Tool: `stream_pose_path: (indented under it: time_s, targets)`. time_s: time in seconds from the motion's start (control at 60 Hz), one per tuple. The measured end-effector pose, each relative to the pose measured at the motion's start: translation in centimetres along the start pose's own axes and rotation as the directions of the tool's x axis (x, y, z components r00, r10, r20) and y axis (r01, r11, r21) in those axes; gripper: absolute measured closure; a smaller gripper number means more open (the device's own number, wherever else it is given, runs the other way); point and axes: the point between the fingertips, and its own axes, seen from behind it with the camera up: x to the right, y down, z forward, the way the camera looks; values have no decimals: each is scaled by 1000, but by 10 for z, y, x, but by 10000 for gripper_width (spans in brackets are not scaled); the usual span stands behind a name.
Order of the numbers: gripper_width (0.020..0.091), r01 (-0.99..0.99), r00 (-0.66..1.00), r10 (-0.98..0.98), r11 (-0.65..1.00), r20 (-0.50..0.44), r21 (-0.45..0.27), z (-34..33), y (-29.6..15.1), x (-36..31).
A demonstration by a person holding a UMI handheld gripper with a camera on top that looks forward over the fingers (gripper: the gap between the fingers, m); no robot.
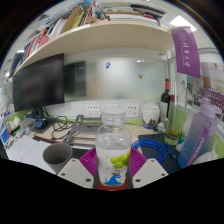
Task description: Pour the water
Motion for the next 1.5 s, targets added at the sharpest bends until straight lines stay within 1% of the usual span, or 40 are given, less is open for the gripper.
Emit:
stream_pose_path:
  time_s: [0.05,0.083,0.117,0.233,0.35,0.4,0.417,0.45,0.517,0.55,0.65,0.733,0.85,0.983,1.033,1.15,1.233,1.5]
  targets:
    - [717,20,1000,-19,1000,5,-16,3,12,-1]
    - [699,17,1000,-16,1000,8,-22,4,21,-1]
    - [710,25,1000,-25,1000,10,16,3,17,-1]
    - [688,47,999,-47,998,-7,33,-2,20,-2]
    - [614,41,999,-40,999,-20,27,-2,19,-2]
    - [580,54,998,-54,999,-22,3,0,23,-1]
    - [558,61,998,-61,998,-22,-12,-1,26,-1]
    - [489,75,997,-75,997,-24,-34,-1,30,0]
    - [287,103,994,-107,991,-37,-80,-8,39,4]
    - [240,119,992,-122,989,-35,-91,-14,40,4]
    - [242,132,989,-141,982,-55,-134,-43,44,5]
    - [244,76,993,-89,985,-79,-158,-77,41,-4]
    - [241,12,993,-32,987,-116,-162,-126,21,-25]
    - [244,-40,990,20,990,-139,-138,-165,-10,-50]
    - [252,-36,991,18,990,-134,-135,-174,-18,-56]
    - [254,-9,987,-12,992,-161,-125,-192,-33,-61]
    - [256,22,985,-39,994,-165,-106,-199,-44,-67]
    - [258,8,982,-19,998,-186,-61,-197,-65,-71]
